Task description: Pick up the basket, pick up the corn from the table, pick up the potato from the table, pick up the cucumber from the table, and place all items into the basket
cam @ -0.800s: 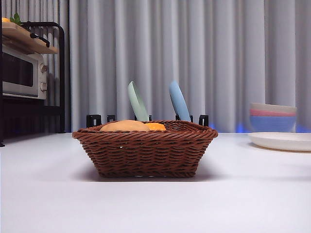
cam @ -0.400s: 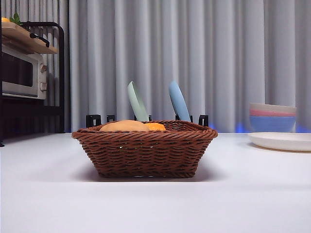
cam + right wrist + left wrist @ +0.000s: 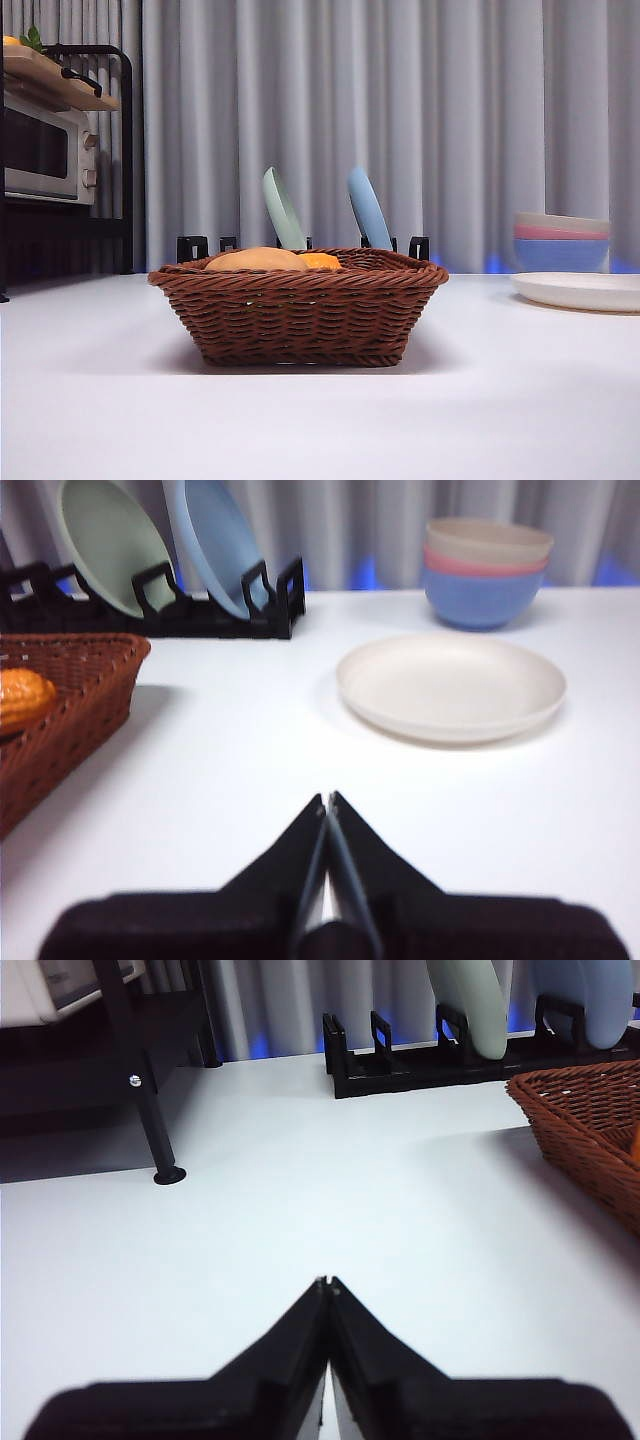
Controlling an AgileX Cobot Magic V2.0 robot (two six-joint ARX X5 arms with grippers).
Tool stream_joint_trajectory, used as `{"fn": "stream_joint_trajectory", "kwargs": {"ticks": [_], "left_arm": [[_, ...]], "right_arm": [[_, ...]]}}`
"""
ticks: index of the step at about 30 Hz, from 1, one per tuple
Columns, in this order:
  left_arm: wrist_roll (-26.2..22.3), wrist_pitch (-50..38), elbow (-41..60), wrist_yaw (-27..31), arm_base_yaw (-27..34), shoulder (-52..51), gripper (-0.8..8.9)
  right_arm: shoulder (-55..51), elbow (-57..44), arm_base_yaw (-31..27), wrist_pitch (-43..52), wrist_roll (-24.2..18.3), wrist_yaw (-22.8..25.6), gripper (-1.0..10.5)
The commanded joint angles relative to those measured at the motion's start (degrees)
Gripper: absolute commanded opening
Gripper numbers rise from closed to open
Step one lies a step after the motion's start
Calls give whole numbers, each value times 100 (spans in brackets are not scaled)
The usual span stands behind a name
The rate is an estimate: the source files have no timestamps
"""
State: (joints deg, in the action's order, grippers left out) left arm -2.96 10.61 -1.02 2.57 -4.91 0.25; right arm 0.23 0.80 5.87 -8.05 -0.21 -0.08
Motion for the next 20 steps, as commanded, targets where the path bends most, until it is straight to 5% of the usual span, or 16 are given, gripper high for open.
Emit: {"fn": "stream_joint_trajectory", "kwargs": {"ticks": [1, 20], "left_arm": [[37, -28, 81, 20, 13, -13, -3], [37, -28, 81, 17, 13, -13, -3]], "right_arm": [[-17, -48, -17, -133, 85, -7, -16], [15, -44, -17, -195, 225, 39, -16]]}}
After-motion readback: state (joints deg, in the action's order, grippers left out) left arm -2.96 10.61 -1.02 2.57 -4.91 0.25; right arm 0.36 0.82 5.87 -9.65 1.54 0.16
